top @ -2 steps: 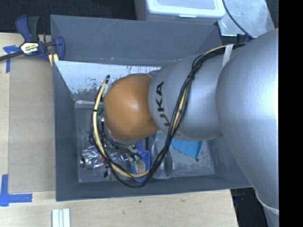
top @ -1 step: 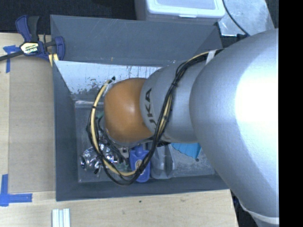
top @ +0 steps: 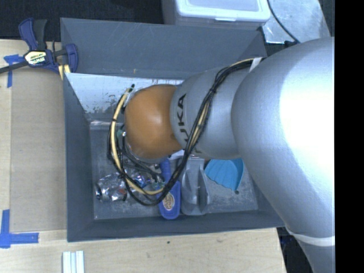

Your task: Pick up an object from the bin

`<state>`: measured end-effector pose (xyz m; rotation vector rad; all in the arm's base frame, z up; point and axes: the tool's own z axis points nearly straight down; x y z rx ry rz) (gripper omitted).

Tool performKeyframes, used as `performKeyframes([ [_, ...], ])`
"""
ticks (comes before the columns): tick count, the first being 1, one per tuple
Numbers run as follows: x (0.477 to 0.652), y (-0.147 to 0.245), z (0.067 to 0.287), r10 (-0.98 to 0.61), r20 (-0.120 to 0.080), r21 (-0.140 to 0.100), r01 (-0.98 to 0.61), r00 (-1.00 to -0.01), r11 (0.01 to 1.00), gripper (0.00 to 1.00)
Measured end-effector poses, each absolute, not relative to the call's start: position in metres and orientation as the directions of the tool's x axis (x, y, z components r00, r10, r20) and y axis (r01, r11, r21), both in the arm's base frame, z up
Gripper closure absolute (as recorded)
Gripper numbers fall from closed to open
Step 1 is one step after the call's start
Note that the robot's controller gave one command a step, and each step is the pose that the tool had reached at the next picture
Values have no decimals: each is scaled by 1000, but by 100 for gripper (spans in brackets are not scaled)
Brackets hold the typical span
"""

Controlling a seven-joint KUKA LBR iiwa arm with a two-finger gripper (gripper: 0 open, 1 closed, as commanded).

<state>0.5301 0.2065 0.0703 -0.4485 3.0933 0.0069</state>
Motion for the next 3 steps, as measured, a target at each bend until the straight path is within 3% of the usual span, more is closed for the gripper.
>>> performKeyframes([
  [1, 528, 218, 70, 441, -10, 12, 441, -897, 897, 100],
  [2, 528, 217, 70, 440, -11, 11, 440, -898, 898, 100],
  [3, 525, 216, 84, 440, -2, 2, 440, -898, 898, 100],
])
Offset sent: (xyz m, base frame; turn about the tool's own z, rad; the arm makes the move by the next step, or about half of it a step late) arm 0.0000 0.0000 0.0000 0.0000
